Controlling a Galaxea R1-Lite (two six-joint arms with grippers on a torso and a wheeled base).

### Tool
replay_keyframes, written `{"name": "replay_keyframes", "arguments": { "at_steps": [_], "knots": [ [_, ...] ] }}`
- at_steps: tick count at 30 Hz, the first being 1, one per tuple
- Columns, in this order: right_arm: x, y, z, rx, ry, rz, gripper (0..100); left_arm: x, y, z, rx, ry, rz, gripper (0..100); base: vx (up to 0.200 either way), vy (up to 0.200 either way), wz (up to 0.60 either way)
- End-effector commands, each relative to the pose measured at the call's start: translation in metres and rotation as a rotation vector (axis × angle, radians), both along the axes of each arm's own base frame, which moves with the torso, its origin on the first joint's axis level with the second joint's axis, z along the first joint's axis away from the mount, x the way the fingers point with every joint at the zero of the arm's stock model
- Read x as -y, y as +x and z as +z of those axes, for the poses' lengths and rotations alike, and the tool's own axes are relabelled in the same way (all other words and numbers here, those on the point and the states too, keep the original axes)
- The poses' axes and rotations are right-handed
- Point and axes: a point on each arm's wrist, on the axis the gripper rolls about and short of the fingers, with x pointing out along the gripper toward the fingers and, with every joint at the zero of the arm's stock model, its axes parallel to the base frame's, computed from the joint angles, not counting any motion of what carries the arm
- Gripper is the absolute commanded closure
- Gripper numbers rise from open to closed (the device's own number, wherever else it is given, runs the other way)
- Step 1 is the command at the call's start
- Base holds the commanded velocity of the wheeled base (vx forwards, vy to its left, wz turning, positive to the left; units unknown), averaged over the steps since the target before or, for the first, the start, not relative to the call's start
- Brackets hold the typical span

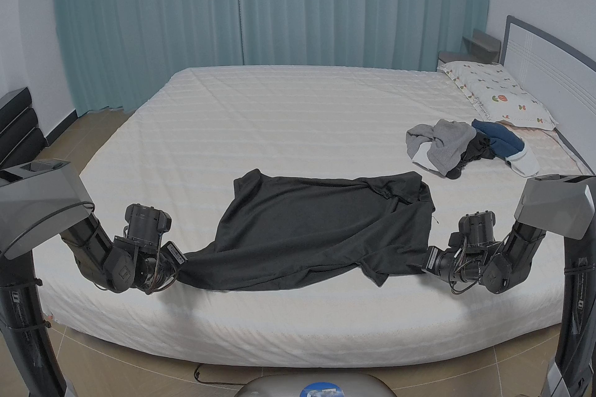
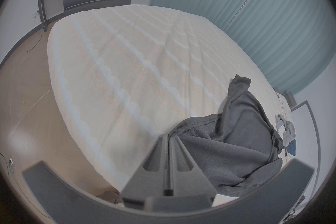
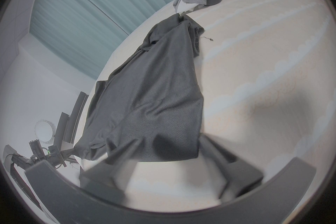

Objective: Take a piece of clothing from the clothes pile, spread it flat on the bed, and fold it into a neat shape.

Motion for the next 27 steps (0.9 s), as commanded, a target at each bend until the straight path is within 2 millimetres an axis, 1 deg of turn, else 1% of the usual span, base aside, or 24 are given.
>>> {"name": "replay_keyframes", "arguments": {
  "at_steps": [1, 2, 3, 6, 8, 9, 11, 14, 18, 19, 20, 23, 27],
  "knots": [
    [0.000, -0.003, -0.005, -0.026, -0.009, -0.001, 100, 0.000, -0.001, 0.000, -0.004, 0.002, 0.000, 100, 0.000, 0.000, 0.00],
    [0.002, -0.007, 0.005, -0.019, -0.022, -0.020, 100, 0.000, -0.001, -0.001, -0.007, 0.001, -0.004, 100, 0.000, 0.000, 0.00],
    [0.003, -0.007, 0.005, -0.020, -0.023, -0.023, 100, 0.000, -0.001, -0.001, -0.007, 0.001, -0.004, 100, 0.000, 0.000, 0.00],
    [0.015, -0.021, 0.023, -0.032, -0.035, -0.051, 100, -0.001, -0.002, -0.002, -0.015, 0.002, -0.016, 100, 0.000, 0.000, 0.00],
    [0.022, -0.027, 0.030, -0.034, -0.037, -0.071, 100, 0.000, -0.004, -0.003, -0.021, 0.007, -0.020, 100, 0.000, 0.000, 0.00],
    [0.023, -0.028, 0.030, -0.034, -0.037, -0.073, 100, 0.000, -0.004, -0.003, -0.023, 0.008, -0.021, 100, 0.000, 0.000, 0.00],
    [0.036, -0.038, 0.041, -0.043, -0.041, -0.106, 100, -0.001, -0.008, -0.004, -0.037, 0.025, -0.041, 100, 0.000, 0.000, 0.00],
    [0.046, -0.051, 0.048, -0.071, -0.058, -0.119, 100, -0.002, -0.011, -0.003, -0.043, 0.039, -0.057, 100, 0.000, 0.000, 0.00],
    [0.057, -0.076, 0.048, -0.115, -0.116, -0.100, 100, 0.003, -0.018, -0.005, -0.064, 0.057, -0.092, 100, 0.000, 0.000, 0.00],
    [0.057, -0.076, 0.048, -0.115, -0.116, -0.100, 100, 0.003, -0.018, -0.005, -0.064, 0.057, -0.092, 100, 0.000, 0.000, 0.00],
    [0.063, -0.088, 0.046, -0.126, -0.150, -0.081, 100, 0.007, -0.026, -0.008, -0.088, 0.077, -0.128, 100, 0.000, 0.000, 0.00],
    [0.066, -0.095, 0.046, -0.142, -0.158, -0.082, 100, 0.012, -0.034, -0.010, -0.109, 0.100, -0.170, 100, 0.000, 0.000, 0.00],
    [0.067, -0.104, 0.054, -0.136, -0.164, -0.086, 100, 0.014, -0.042, -0.010, -0.127, 0.123, -0.199, 100, 0.000, 0.000, 0.00]
  ]
}}
